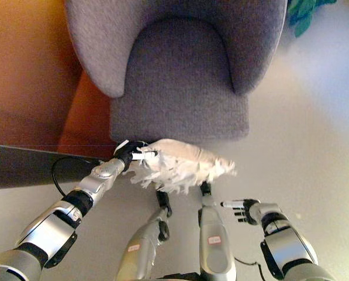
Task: Pick up the pillow and put it on the sofa.
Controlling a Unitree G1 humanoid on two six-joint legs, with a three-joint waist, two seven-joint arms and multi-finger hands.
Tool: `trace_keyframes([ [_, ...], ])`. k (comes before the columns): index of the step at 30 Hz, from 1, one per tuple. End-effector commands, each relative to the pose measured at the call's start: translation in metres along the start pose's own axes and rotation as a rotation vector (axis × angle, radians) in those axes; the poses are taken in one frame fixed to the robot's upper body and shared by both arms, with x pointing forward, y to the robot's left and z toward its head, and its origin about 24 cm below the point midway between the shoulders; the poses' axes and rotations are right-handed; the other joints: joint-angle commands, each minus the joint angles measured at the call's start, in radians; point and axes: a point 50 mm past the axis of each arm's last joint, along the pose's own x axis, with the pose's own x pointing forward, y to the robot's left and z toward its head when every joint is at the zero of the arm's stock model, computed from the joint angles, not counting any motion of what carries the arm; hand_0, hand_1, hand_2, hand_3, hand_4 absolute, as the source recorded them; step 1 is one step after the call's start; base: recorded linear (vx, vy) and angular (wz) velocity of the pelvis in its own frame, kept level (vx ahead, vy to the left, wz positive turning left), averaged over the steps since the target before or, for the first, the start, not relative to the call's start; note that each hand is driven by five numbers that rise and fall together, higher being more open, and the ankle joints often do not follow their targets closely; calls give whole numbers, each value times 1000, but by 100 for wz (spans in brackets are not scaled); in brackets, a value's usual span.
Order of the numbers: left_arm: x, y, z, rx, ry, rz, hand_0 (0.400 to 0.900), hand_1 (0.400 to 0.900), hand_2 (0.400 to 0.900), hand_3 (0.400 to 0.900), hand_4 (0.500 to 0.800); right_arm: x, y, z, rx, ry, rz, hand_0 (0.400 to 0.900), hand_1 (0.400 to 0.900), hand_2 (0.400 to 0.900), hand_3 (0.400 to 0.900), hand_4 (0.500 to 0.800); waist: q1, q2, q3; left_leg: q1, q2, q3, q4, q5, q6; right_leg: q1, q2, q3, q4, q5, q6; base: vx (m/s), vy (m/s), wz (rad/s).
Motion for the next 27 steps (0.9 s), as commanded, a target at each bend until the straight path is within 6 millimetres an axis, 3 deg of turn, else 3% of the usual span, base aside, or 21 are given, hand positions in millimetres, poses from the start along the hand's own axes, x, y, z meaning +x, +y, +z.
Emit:
trace_keyframes([
  [1, -10, 21, 10, 75, -91, -31, 400, 400, 400, 400, 500, 3, -24, -75, 8, 202, -48, 900, 900, 900, 900, 800, 44, -7, -177, 51, -81, -28, 69, -95, -36, 123, 0, -48, 40, -136, 35, 198, -33, 18],
  [6, -18, 16, -16, 197, -12, -143, 400, 400, 400, 400, 500, 1, -20, -136, 81, 332, -26, 900, 900, 900, 900, 800, 40, -7, -292, 213, -83, -30, -29, -101, -25, 261, 11, -62, -49, -105, 52, 204, -84, 14],
  [9, -21, 21, -14, 251, -10, -161, 400, 400, 400, 400, 500, -2, -17, -159, 98, 380, -21, 900, 900, 900, 900, 800, 35, -9, -332, 262, -82, -25, -54, -107, -21, 302, 14, -61, -77, -94, 57, 174, -72, 5],
  [12, -23, 43, 4, 341, -16, -151, 400, 400, 400, 400, 500, -7, -21, -176, 109, 415, -11, 900, 900, 900, 900, 800, 20, -8, -370, 307, -81, -16, -73, -115, -16, 339, 24, -54, -97, -90, 60, 136, -67, 4],
  [15, -29, 81, 43, 449, -18, -110, 400, 400, 400, 400, 500, -12, -27, -192, 120, 448, -12, 900, 900, 900, 900, 800, -2, -1, -404, 342, -76, 1, -78, -131, -16, 369, 32, -47, -108, -93, 67, 122, -60, 3],
  [18, -34, 104, 77, 554, -12, -57, 400, 400, 400, 400, 500, -16, -29, -203, 140, 471, -23, 900, 900, 900, 900, 800, -22, 6, -424, 361, -73, 13, -80, -138, -19, 387, 36, -40, -124, -88, 72, 103, -51, -1],
  [21, -39, 121, 112, 610, 2, -14, 400, 400, 400, 400, 500, -19, -30, -209, 168, 490, -34, 900, 900, 900, 900, 800, -44, 16, -440, 375, -70, 23, -82, -144, -22, 395, 40, -30, -134, -83, 78, 81, -52, -8],
  [27, -46, 132, 153, 649, -32, 63, 400, 400, 400, 400, 500, -22, -28, -220, 263, 539, -57, 900, 900, 900, 900, 800, -71, 24, -459, 384, -62, 46, -84, -150, -23, 394, 48, -5, -149, -72, 89, 39, -69, -17],
])
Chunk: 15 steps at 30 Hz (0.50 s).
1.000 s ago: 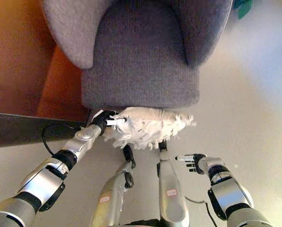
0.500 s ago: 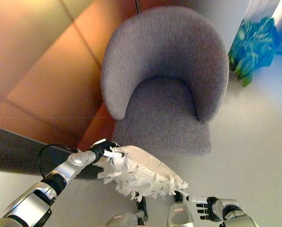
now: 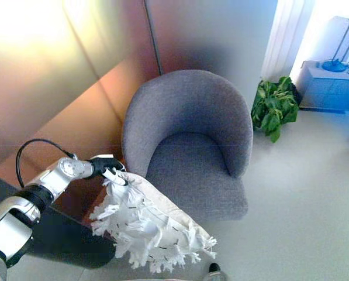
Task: Pick up the pillow and put it on the sofa.
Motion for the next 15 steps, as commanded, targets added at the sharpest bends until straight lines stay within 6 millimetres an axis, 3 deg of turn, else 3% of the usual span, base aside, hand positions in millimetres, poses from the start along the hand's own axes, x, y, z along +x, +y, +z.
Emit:
trace_keyframes([
  [1, -67, 114, 67, 5, -174, 386, 400, 400, 400, 400, 500, -2, -14, -17, 80, 79, -44, 900, 900, 900, 900, 800, -14, 35, -81, 52, -66, 62, 14, -83, -11, 8, 42, 39, 15, -33, 79, 12, -58, -16],
  [7, -82, 130, 88, 10, -218, 472, 400, 400, 400, 400, 500, 1, -12, -33, 151, 123, -33, 900, 900, 900, 900, 800, -42, 41, -87, 53, -60, 83, 16, -83, -12, -2, 50, 59, 13, -26, 86, 9, -68, -18],
  [15, -84, 132, 104, 31, -243, 495, 400, 400, 400, 400, 500, 5, -2, -44, 201, 150, -5, 900, 900, 900, 900, 800, -69, 47, -95, 57, -52, 116, 22, -86, -12, -10, 56, 77, 15, -25, 91, 34, -60, -16],
])
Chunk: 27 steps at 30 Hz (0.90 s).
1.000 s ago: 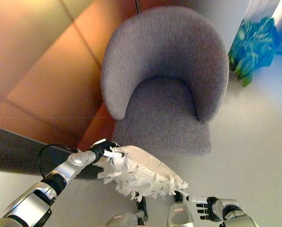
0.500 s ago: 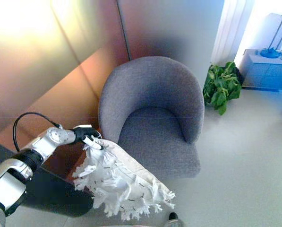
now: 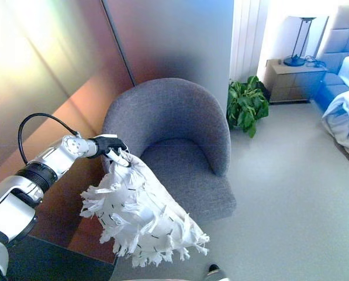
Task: Pick up the pillow and put it on the sofa.
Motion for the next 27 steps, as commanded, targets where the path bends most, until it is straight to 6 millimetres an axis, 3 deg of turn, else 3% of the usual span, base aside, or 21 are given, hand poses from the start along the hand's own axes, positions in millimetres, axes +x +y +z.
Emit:
trace_keyframes([
  [1, -66, 112, 69, -19, -194, 432, 400, 400, 400, 400, 500, 0, -16, -24, 81, 98, -42, 900, 900, 900, 900, 800, -3, 32, -72, 31, -58, 35, 23, -67, -10, 5, 43, 1, 14, -28, 89, 46, -59, -17],
  [8, -67, 114, 64, -42, -168, 435, 400, 400, 400, 400, 500, 1, -19, -37, 116, 132, -50, 900, 900, 900, 900, 800, -23, 32, -79, 32, -49, 55, 34, -72, -9, -2, 50, 19, 15, -24, 90, 70, -57, -13],
  [16, -50, 97, 38, -80, -77, 320, 400, 400, 400, 400, 500, 1, -21, -43, 109, 152, -49, 900, 900, 900, 900, 800, -45, 25, -84, 28, -49, 60, 47, -84, 1, -13, 62, 53, 18, -24, 86, 100, -47, -12],
  [17, -47, 93, 36, -101, -66, 298, 488, 488, 488, 488, 553, 1, -23, -46, 108, 159, -51, 900, 900, 900, 900, 800, -48, 23, -84, 27, -50, 60, 47, -85, 3, -14, 63, 57, 17, -24, 86, 100, -58, -14],
  [18, -45, 91, 34, -123, -60, 293, 488, 488, 488, 488, 553, 1, -24, -47, 106, 163, -52, 900, 900, 900, 900, 800, -51, 22, -84, 27, -51, 61, 47, -86, 4, -15, 64, 60, 16, -24, 87, 92, -54, -13],
  [19, -43, 90, 34, -135, -66, 295, 900, 900, 900, 900, 800, 1, -25, -49, 103, 167, -53, 900, 900, 900, 900, 800, -54, 22, -84, 27, -51, 62, 46, -87, 5, -16, 64, 63, 16, -24, 89, 86, -45, -13],
  [27, -35, 80, 40, -172, -90, 263, 900, 900, 900, 900, 800, 1, -29, -53, 63, 160, -65, 900, 900, 900, 900, 800, -60, 27, -71, 21, -55, 69, 46, -90, 9, -21, 56, 54, 19, -28, 92, 23, -4, -3],
])
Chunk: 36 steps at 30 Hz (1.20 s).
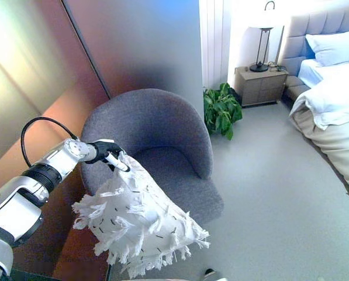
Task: Pick up the pillow and put it on the sofa.
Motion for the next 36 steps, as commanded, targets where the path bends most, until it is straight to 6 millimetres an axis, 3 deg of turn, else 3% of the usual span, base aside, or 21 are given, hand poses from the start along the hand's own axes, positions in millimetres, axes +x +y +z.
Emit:
trace_keyframes([
  [1, -50, 81, 53, -86, -183, 278, 900, 900, 900, 900, 800, -3, -21, -12, -19, 56, -64, 900, 900, 900, 900, 800, -5, 35, -27, 4, -50, -8, 45, -62, 7, 0, 45, -32, 18, -32, 87, 7, 15, 4],
  [12, -44, 74, 43, -115, -184, 252, 900, 900, 900, 900, 800, -1, -14, -12, -55, 56, -49, 900, 900, 900, 900, 800, 21, 26, -31, 5, -52, -19, 43, -60, 10, 13, 45, -51, 13, -37, 82, 0, 1, 1],
  [17, -45, 72, 46, -177, -274, 229, 900, 900, 900, 900, 800, 0, -9, -10, -73, 47, -37, 900, 900, 900, 900, 800, 35, 19, -34, 7, -48, -22, 42, -59, 7, 20, 45, -60, 8, -38, 82, -39, 8, 1],
  [23, -35, 50, 44, -244, -382, 109, 900, 900, 900, 900, 800, 2, -2, -6, -111, 18, -22, 900, 900, 900, 900, 800, 60, 0, -35, 6, -42, -38, 35, -50, 7, 23, 49, -73, 8, -39, 73, -82, 20, 4],
  [26, -20, 22, 34, -317, -423, 30, 900, 900, 900, 900, 800, 2, 2, -1, -133, -11, -13, 900, 900, 900, 900, 800, 79, -16, -32, 6, -41, -52, 30, -47, 10, 28, 50, -81, 8, -40, 66, -86, 14, 5],
  [32, 15, -75, -14, -472, -385, -140, 900, 900, 900, 900, 800, 4, 15, 7, -183, -64, 19, 900, 900, 900, 900, 800, 131, -50, -21, 1, -44, -91, 26, -41, 19, 38, 51, -96, 11, -43, 56, -100, 30, 3],
  [33, 17, -83, -16, -481, -377, -152, 900, 900, 900, 900, 800, 4, 16, 8, -184, -67, 21, 900, 900, 900, 900, 800, 135, -52, -19, 1, -45, -93, 26, -42, 20, 39, 51, -98, 12, -43, 56, -88, 31, 4],
  [36, 23, -131, -37, -574, -341, -220, 900, 900, 900, 900, 800, 4, 25, 14, -204, -91, 31, 900, 900, 900, 900, 800, 166, -65, -12, -4, -48, -113, 25, -39, 26, 44, 53, -108, 13, -47, 50, -83, 33, 5],
])
